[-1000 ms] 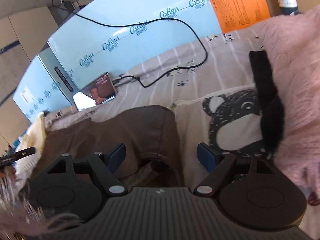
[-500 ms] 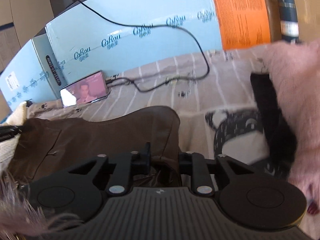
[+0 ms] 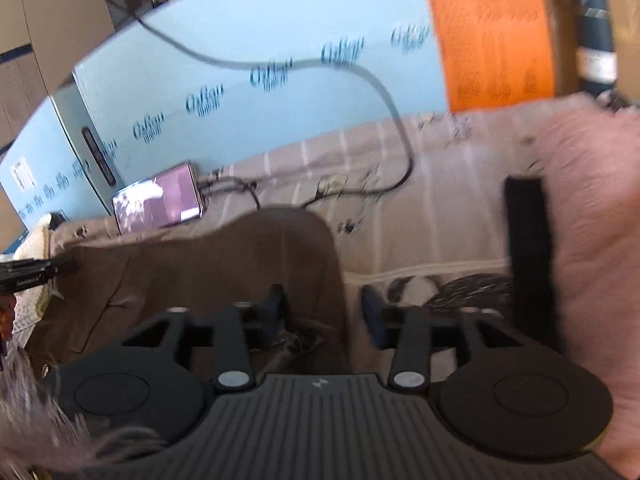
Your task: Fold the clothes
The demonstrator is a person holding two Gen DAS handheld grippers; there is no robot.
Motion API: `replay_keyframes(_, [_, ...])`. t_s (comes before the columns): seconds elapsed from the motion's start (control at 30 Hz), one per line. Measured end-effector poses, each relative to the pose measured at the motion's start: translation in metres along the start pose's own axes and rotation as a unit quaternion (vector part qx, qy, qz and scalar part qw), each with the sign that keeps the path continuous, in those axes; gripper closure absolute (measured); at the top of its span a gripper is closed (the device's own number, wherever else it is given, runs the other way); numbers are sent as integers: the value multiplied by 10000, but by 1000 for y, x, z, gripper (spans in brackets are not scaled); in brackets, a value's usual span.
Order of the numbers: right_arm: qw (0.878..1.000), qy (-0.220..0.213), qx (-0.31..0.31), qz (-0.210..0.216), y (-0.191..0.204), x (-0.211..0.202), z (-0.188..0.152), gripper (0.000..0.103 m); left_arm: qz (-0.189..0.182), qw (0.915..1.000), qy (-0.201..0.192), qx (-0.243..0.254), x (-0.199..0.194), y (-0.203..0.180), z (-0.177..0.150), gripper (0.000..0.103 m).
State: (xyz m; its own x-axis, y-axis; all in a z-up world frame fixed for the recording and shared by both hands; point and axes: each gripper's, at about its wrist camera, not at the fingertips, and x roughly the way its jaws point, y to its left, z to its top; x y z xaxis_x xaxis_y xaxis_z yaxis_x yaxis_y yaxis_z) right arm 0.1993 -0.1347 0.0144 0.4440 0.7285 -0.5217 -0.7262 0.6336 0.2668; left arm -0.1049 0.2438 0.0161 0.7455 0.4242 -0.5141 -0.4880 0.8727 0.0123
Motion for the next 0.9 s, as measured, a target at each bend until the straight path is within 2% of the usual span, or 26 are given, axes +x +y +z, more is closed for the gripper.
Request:
replay_keyframes(0.07, [9995, -298, -95, 8, 4, -24, 0, 47, -25, 9998, -144, -124, -22, 3, -6, 27])
replay_keyframes(0.17, [9976, -543, -281, 314, 15, -55, -1, 46, -115, 9992, -294, -228, -55, 3, -19, 17])
replay_keyframes(0.27, [9934, -464, -667, 815, 33, -71, -13, 42, -249, 9986, -309, -356, -84, 4, -38, 15])
replay_keyframes(0.33, [9907, -255, -880, 1004, 44, -71, -25, 40, -369, 9979, -221, -493, -96, 4, -52, 15])
replay_keyframes(0.47, [9871, 243, -866, 1324, 60, -57, -44, 40, -550, 9958, -9, -728, -112, 3, -79, 14])
replay_keyframes(0.73, [9768, 958, -1388, 1322, 94, -23, -65, 41, -703, 9935, 215, -865, -114, -5, -103, 14])
replay_keyframes(0.77, [9750, 1016, -1456, 1334, 96, -20, -66, 56, -734, 9932, 220, -872, -115, -6, -104, 14])
replay_keyframes(0.83, [9693, 1047, -1751, 1370, 102, -21, -69, 76, -841, 9927, 206, -843, -118, -8, -105, 14])
replay_keyframes(0.87, [9639, 1008, -2014, 1418, 103, -25, -71, 93, -899, 9925, 198, -809, -119, -9, -105, 14])
replay_keyframes(0.9, [9578, 969, -2275, 1466, 104, -30, -73, 101, -949, 9924, 189, -759, -121, -11, -105, 14])
